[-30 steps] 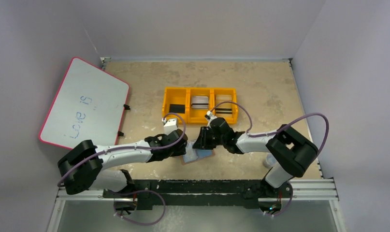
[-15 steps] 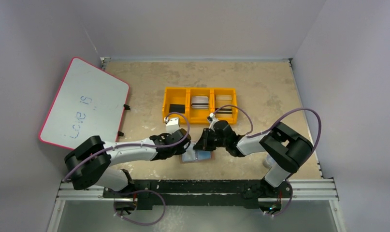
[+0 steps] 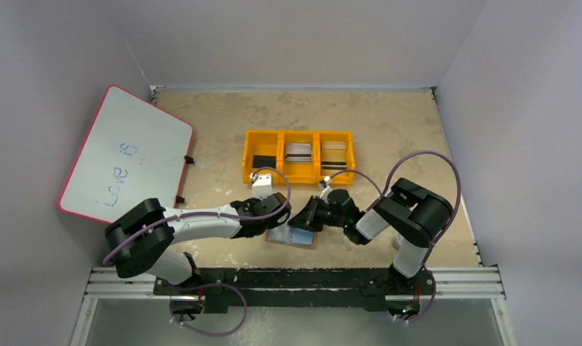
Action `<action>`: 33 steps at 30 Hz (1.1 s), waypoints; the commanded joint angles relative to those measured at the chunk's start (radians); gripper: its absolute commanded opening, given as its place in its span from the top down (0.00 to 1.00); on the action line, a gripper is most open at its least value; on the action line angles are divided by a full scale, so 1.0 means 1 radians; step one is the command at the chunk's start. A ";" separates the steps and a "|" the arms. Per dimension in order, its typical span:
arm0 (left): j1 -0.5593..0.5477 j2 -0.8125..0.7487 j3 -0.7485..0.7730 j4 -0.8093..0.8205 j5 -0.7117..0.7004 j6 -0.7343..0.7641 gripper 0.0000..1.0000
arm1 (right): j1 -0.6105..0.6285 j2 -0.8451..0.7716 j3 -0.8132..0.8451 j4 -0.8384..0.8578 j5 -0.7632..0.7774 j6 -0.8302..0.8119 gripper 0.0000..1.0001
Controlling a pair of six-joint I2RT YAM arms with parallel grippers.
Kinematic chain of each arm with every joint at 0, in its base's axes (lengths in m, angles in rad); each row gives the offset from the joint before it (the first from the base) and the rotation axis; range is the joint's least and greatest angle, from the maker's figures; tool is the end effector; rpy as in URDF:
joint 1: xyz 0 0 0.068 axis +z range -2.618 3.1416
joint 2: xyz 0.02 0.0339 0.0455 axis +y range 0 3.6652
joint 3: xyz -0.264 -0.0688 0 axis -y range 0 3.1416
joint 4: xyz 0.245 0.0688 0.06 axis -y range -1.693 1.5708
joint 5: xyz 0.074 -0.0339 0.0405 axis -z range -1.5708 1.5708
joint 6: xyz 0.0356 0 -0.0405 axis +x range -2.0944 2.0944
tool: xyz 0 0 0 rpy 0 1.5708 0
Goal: Take the credit cards out of the card holder
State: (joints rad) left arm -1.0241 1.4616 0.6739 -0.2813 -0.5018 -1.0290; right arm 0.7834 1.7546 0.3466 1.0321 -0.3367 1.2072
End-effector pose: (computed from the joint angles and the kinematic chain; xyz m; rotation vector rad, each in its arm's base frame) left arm 0.1483 -0.2108 0.1524 -0.1672 2.4536 -0.2124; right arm 0.1811 0.1969 0.1015 0.2233 2.3007 1.5231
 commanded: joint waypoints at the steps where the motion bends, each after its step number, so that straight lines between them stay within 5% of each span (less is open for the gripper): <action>1: -0.015 0.066 -0.027 -0.060 0.054 -0.003 0.94 | 0.012 0.004 0.033 0.069 0.037 0.079 0.83; 9: -0.029 0.049 -0.033 -0.068 0.038 -0.021 0.95 | 0.013 -0.076 0.047 -0.026 0.105 0.048 1.00; 19: -0.029 0.053 -0.034 -0.088 -0.001 -0.039 1.00 | 0.011 -0.139 -0.022 -0.074 0.081 0.041 1.00; 28: -0.029 0.029 -0.031 -0.099 -0.018 -0.053 1.00 | 0.008 -0.081 -0.102 0.067 0.065 0.088 1.00; 33: -0.029 -0.034 -0.037 -0.083 -0.027 -0.049 0.89 | 0.007 -0.062 -0.110 0.089 0.067 0.095 1.00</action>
State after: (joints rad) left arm -1.0492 1.4643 0.6682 -0.3050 -0.5587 -1.0653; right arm 0.7910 1.6844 0.2508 1.0649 -0.2722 1.2911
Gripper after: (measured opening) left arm 0.077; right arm 0.005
